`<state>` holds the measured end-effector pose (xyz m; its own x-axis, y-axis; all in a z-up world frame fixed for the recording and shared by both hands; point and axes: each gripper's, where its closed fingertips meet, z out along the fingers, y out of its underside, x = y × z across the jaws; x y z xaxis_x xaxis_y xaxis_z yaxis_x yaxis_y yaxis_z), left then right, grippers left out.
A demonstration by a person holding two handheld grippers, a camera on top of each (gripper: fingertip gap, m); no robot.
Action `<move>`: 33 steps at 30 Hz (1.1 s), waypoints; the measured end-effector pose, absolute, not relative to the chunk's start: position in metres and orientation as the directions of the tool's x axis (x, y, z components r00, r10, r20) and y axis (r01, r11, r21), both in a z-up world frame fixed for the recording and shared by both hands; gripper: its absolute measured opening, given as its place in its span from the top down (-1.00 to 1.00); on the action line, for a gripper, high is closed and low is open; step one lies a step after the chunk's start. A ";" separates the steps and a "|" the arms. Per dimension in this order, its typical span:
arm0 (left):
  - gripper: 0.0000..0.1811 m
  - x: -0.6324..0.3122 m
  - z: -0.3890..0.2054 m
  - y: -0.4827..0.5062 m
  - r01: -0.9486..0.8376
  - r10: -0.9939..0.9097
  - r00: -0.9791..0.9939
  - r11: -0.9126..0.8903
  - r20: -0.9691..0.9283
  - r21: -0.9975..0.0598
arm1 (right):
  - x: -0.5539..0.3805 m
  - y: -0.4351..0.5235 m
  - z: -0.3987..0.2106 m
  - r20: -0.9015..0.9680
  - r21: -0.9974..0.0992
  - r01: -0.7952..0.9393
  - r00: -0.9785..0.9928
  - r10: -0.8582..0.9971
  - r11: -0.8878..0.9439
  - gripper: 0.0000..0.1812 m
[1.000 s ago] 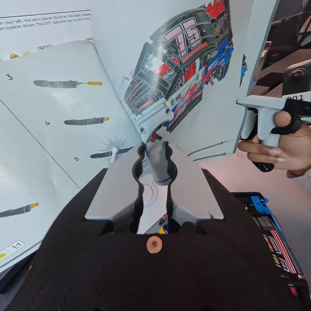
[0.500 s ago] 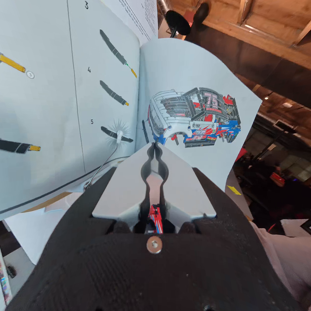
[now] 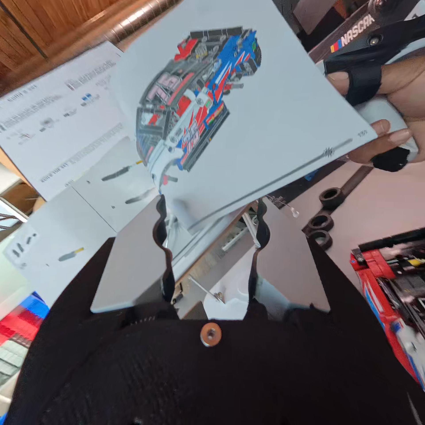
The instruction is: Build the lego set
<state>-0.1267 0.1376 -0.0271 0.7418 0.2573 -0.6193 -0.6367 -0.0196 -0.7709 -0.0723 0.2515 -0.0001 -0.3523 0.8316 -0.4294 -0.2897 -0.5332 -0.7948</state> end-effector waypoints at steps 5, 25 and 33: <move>0.91 -0.134 0.012 0.131 -0.651 0.434 0.707 0.092 -0.558 -0.753 | -0.067 0.264 -0.005 -0.435 -0.808 -0.300 -0.279 0.856 -0.508 1.00; 1.00 -0.217 0.000 0.076 -0.034 0.321 0.943 0.357 0.088 -0.934 | -0.068 0.317 -0.046 -0.438 -0.847 -0.296 -0.082 0.895 -0.441 1.00; 1.00 -0.183 0.011 0.083 -0.048 0.191 0.981 0.367 0.025 -0.929 | -0.074 0.266 -0.021 -0.393 -0.836 -0.273 -0.309 0.866 -0.477 1.00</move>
<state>-0.1832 0.0829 0.0108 0.9813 0.1906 0.0248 -0.0478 0.3667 -0.9291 -0.0739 0.2656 -0.0210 -0.3085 0.8662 -0.3931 -0.2729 -0.4765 -0.8357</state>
